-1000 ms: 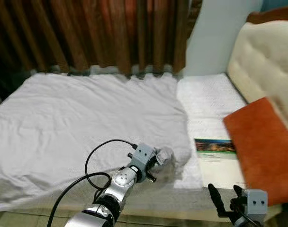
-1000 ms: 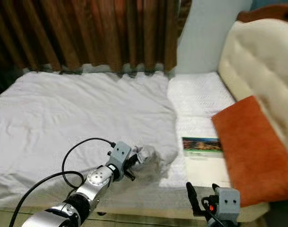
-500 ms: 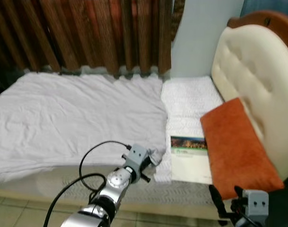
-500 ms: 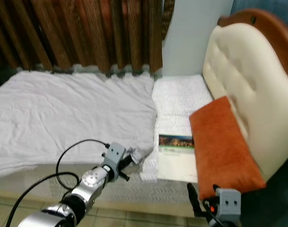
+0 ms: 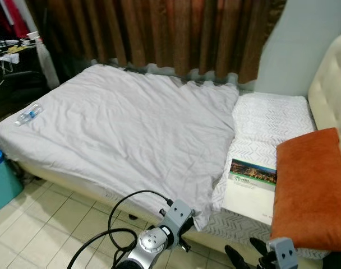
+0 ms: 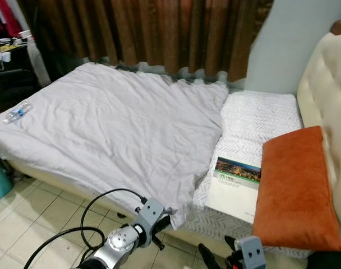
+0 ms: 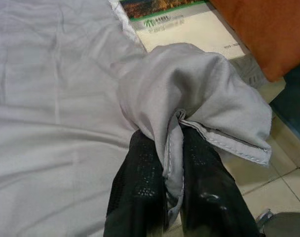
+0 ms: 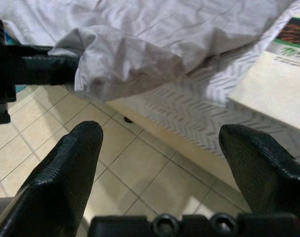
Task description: Clean up the room
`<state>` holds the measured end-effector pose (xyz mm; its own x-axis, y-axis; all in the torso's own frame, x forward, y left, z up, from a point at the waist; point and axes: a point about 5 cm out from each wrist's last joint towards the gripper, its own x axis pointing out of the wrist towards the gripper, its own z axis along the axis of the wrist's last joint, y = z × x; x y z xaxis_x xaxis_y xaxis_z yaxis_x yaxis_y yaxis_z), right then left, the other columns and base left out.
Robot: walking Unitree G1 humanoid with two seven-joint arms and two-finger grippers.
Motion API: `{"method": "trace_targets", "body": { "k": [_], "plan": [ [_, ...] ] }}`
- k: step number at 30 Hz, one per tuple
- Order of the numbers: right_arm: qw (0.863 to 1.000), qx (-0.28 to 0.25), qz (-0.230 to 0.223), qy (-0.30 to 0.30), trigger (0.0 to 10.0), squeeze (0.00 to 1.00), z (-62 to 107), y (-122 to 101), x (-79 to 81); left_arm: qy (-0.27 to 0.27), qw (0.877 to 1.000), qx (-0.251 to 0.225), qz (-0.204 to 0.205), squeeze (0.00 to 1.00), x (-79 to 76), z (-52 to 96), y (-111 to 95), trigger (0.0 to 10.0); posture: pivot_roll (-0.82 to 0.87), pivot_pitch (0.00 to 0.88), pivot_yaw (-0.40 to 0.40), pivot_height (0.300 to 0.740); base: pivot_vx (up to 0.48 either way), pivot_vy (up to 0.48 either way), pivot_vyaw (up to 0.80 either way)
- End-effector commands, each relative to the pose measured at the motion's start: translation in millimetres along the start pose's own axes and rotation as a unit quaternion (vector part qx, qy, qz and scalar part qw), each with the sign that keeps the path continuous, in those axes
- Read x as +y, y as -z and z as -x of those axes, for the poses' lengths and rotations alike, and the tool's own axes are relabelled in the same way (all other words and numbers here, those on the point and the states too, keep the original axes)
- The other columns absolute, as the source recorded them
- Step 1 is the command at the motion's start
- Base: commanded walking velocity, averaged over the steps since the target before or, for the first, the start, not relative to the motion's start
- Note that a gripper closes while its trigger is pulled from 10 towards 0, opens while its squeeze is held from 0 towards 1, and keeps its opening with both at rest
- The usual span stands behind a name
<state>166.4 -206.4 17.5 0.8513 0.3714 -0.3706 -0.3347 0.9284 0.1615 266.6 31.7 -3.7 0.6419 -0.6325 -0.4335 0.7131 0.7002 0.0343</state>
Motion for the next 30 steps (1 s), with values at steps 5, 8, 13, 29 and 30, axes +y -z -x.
{"method": "trace_targets", "body": {
  "k": [5, 8, 13, 29, 30],
  "plan": [
    [1.0, 0.017, -0.008, -0.015, 10.0, 0.0, 1.6, 6, -0.3, 0.091, 0.995, 0.027, -0.029, 0.0, -40.9, -1.4, 15, 10.0, -0.22, 0.057, -0.028, 0.74, 0.0, 0.0, 0.0],
    [1.0, 0.019, -0.005, -0.018, 10.0, 0.0, 1.4, 6, -1.4, 0.081, 0.996, 0.031, -0.035, 0.0, -40.2, -1.1, 16, 10.0, -0.22, 0.056, -0.03, 0.74, 0.0, 0.0, 0.0],
    [0.999, 0.022, 0.0, -0.022, 10.0, 0.0, 1.8, 7, -2.2, 0.071, 0.997, 0.024, -0.015, 1.0, -38.9, -1.4, 15, 10.0, -0.22, 0.056, -0.03, 0.74, 0.0, 0.0, 0.0],
    [1.0, -0.002, 0.019, -0.014, 10.0, 0.0, -0.3, 5, -4.3, -0.016, 0.993, -0.102, 0.05, 1.0, 6.8, 5.5, -17, 10.0, -0.18, 0.026, -0.022, 0.74, 0.0, 0.0, 0.0],
    [1.0, -0.014, 0.018, 0.004, 10.0, 0.0, 0.0, 4, -5.2, -0.043, 0.991, -0.117, 0.055, 1.0, 18.3, 13.3, -15, 10.0, -0.18, 0.022, -0.019, 0.74, 0.0, 0.0, 0.0]
  ]
}}
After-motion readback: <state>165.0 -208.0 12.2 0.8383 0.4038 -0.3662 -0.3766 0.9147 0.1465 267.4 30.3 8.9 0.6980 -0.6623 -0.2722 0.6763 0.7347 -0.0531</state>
